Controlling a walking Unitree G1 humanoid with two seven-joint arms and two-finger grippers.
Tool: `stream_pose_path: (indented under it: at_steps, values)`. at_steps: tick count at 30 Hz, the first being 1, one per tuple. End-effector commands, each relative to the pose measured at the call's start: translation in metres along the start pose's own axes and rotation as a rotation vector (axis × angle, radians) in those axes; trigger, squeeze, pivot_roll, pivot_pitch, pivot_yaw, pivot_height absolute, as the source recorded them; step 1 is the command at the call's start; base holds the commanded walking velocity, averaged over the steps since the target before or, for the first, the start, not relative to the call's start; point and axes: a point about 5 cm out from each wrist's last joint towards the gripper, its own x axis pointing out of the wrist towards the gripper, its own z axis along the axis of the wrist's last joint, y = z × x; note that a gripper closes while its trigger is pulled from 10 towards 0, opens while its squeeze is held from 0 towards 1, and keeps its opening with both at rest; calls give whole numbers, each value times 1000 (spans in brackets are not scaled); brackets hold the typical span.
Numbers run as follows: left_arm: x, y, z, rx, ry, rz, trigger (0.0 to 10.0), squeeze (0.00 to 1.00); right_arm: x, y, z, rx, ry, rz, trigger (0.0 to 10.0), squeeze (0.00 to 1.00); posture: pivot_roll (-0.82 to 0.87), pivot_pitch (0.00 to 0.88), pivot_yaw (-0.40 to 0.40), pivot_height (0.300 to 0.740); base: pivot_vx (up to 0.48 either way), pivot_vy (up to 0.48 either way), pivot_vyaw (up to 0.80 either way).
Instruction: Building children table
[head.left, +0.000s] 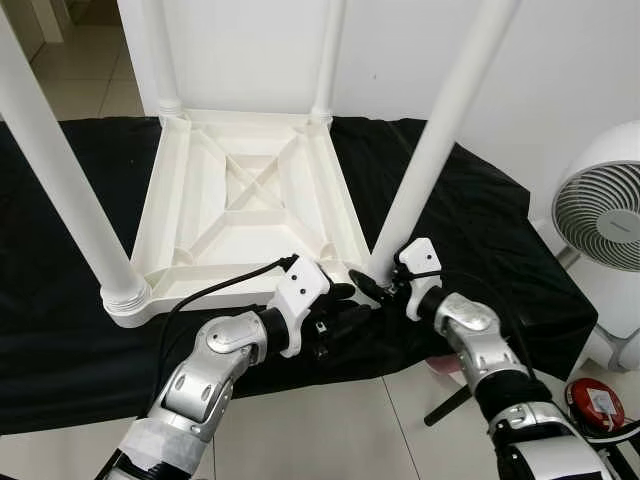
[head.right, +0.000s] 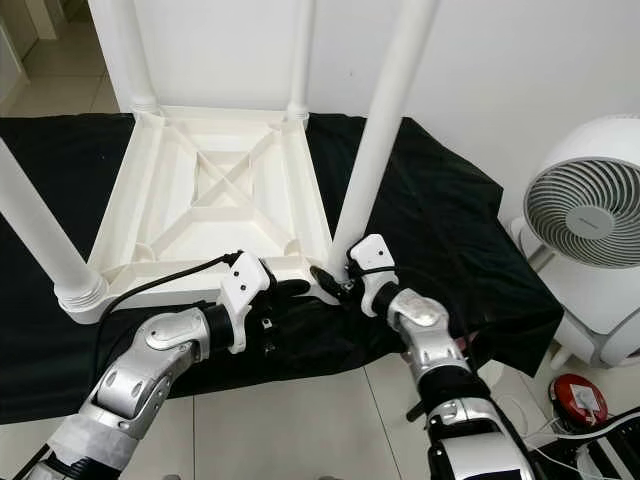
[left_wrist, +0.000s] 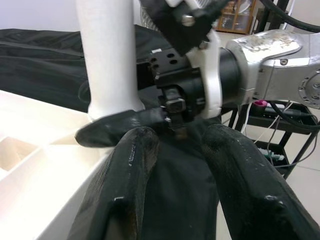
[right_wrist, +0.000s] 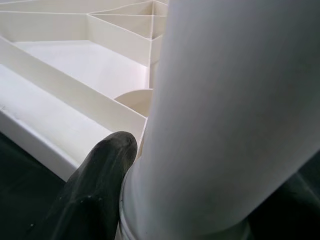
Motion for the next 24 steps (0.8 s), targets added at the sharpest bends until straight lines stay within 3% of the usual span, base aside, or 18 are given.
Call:
stream_pose_path:
  at_steps: [1, 4, 5, 9, 15, 16, 20, 24]
  values:
    - [1, -2, 1, 5, -4, 16, 10000, 0, -2, 3, -8, 24, 46, -34, 10000, 0, -58, 0, -78, 740, 0, 0, 0]
    - [2, -3, 0, 2, -4, 16, 10000, 0, -1, 14, -5, 91, 29, -89, 10000, 0, -59, 0, -81, 740, 0, 0, 0]
    - [2, -4, 0, 2, -3, 13, 10000, 0, -1, 24, -4, 153, 24, -147, 10000, 0, -61, 0, -82, 740, 0, 0, 0]
    - [3, -5, -1, 4, -1, 12, 10000, 0, 0, 31, -2, 198, 13, -198, 10000, 0, -61, 0, -83, 740, 0, 0, 0]
    - [3, -4, -1, 7, -1, 7, 10000, 0, 0, 44, 4, 299, 4, -411, 10000, 0, -64, 0, -85, 740, 0, 0, 0]
    - [4, -5, -1, 7, -1, 4, 10000, 0, 2, 52, 11, 330, 0, -488, 10000, 0, -64, 0, -85, 740, 0, 0, 0]
    - [5, -6, -1, 6, -2, 3, 10000, 0, 2, 59, 17, 299, -5, -496, 10000, 0, -63, 0, -85, 740, 0, 0, 0]
    - [5, -6, -1, 4, -3, 1, 10000, 0, -3, 53, 18, 311, 6, -521, 10000, 0, -68, 0, -86, 740, 0, 0, 0]
